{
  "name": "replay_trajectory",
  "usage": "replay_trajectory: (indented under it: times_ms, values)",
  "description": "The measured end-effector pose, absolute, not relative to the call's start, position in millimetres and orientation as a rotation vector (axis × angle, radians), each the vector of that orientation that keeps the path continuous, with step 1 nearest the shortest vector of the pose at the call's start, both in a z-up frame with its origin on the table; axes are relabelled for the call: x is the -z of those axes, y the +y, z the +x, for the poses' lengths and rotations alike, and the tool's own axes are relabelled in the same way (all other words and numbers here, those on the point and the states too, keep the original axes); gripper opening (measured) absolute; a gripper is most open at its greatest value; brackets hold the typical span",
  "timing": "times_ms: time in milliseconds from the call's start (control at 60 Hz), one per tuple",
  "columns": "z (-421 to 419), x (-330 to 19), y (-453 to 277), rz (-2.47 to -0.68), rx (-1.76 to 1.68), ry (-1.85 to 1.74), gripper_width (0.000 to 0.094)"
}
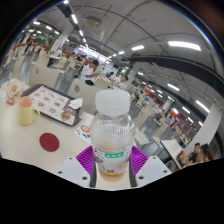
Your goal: Pour water
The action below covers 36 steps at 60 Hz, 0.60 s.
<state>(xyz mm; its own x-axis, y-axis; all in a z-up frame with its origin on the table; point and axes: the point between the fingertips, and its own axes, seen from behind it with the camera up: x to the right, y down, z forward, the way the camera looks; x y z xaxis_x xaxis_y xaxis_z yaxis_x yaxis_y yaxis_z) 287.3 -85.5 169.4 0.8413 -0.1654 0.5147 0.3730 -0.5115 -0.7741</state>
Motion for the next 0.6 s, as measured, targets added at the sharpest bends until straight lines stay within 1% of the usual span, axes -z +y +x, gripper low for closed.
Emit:
replay_trajectory:
  times_ms: [67,83,150,233,300,433,600]
  values:
    - [270,-196,-55,-1.945,0.824,-0.266,0.0444]
    - [266,-208,-52,-1.929,0.859,-0.301,0.0443]
    - [243,-231,-22,-1.857,1.017,-0.444,0.0447]
    - [206,-252,16,-1.748,1.206,-0.64,0.0445]
    - [176,-261,37,-1.656,1.343,-0.813,0.0443]
    - [117,-257,74,-1.435,1.596,-1.138,0.0445]
    - [64,-227,100,-1.172,1.802,-1.479,0.0442]
